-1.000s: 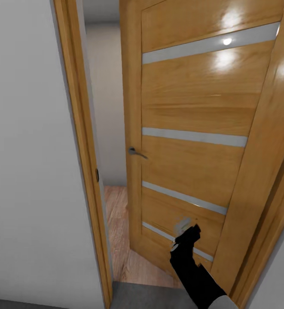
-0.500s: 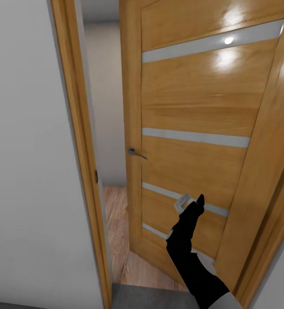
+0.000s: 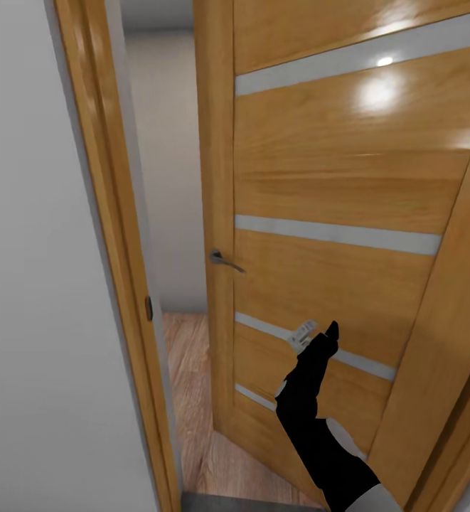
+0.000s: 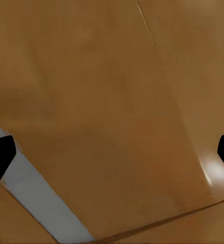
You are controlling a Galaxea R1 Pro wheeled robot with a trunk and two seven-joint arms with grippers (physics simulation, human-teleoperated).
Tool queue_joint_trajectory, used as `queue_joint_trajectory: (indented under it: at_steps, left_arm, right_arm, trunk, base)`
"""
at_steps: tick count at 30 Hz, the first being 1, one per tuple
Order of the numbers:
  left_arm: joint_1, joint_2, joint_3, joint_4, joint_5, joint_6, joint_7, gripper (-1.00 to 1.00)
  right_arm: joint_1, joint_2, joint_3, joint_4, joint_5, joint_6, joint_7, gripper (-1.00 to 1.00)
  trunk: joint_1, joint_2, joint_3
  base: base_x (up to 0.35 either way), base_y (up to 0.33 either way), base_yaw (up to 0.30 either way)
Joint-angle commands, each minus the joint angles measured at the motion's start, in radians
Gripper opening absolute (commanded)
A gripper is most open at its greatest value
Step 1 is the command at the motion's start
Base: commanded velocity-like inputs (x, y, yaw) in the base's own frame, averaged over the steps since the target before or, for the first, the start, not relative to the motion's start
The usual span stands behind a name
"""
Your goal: Move the two storage containers from the living room to the garage. In the garage, place one container on the floor and stack the other container on top of it (either order is fine).
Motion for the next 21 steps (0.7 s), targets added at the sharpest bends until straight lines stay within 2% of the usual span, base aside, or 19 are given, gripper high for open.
queue_joint_trajectory:
  at_steps: [1, 12, 21]
  left_arm:
    - [-0.001, 0.000, 0.000, 0.000, -0.001, 0.001, 0.000, 1.00]
    - [0.000, 0.000, 0.000, -0.001, -0.001, 0.000, -0.001, 1.00]
    - [-0.001, 0.000, 0.000, -0.001, -0.003, 0.001, 0.000, 1.00]
  right_arm:
    - [-0.001, 0.000, 0.002, 0.000, -0.001, 0.005, -0.003, 1.00]
    - [-0.001, -0.003, -0.006, -0.001, -0.003, 0.047, -0.002, 1.00]
    - [-0.004, -0.003, -0.009, -0.001, -0.004, 0.050, -0.002, 1.00]
  trunk:
    - [0.000, -0.001, -0.001]
    - [0.000, -0.001, -0.001]
    - [0.000, -0.001, -0.001]
  base:
    - [0.057, 0.000, 0.000]
    - [0.018, 0.000, 0.000]
    - [0.190, 0.000, 0.000]
